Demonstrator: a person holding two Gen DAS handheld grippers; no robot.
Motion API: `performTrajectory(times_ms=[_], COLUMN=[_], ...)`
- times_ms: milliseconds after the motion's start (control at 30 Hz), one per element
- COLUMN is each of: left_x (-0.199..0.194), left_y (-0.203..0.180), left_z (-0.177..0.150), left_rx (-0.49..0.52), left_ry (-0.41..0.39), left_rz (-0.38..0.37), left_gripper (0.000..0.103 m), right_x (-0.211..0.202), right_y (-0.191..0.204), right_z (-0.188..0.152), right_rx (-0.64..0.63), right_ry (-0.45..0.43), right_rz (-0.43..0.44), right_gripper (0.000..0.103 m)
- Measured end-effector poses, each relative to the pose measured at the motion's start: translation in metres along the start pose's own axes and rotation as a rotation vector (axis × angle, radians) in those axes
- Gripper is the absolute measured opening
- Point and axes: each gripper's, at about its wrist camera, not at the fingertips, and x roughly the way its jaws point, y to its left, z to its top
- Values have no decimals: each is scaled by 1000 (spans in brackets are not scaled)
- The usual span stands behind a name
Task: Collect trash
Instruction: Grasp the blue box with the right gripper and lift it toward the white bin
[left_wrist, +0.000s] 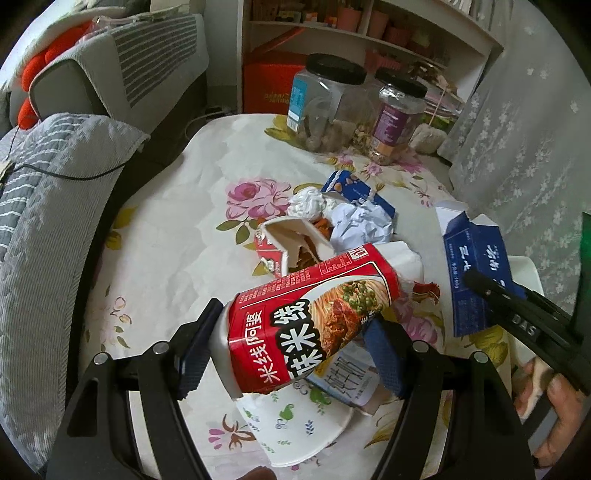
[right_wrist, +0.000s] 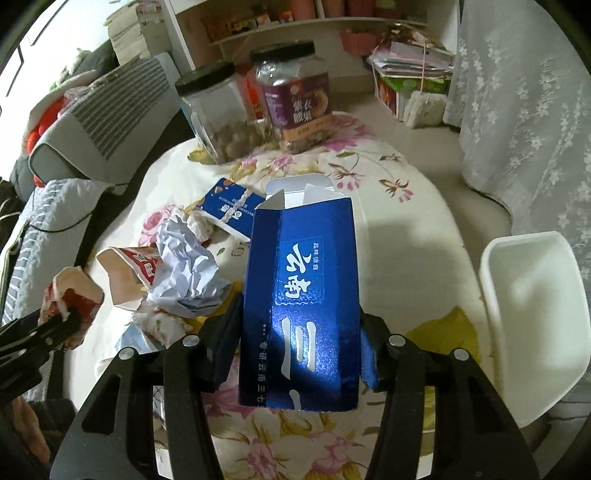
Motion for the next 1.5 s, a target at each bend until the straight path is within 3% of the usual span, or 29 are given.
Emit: performTrajectory(times_ms=[333, 833, 1000, 1167, 1300, 1333, 1367, 1500], left_x=[-7, -38, -46, -50, -48, -48, -46, -40], left_y=[-33, -87, -99, -115, -126, -127, -128, -127], left_z=[-3, -12, -14, -19, -20, -21, -20, -20], left_rx=[35, 179, 201, 241, 257, 257, 257, 260], left_ry=[-54, -255, -302, -322, -318, -315, -309, -289], left_rz=[-18, -113, -132, -136, -145, -147, -147, -140], left_gripper=[73, 73, 73, 73, 73, 73, 73, 73], right_x=[-31, -61, -78, -92, -93, -90, -85, -66], right_y=[-26, -65, -67, -78, -99, -105, -110, -143], right_z=[-6, -13, -13, -15, -17, -18, -19, -25], right_rx=[21, 79, 60, 62, 105, 122, 132, 208], right_ry=[-58, -126, -202, -238, -214, -200, -173, -74], right_rz=[-27, -64, -105, -128, -137, -139, -136, -170], right_gripper=[51, 51, 50, 50, 50, 58, 73, 74])
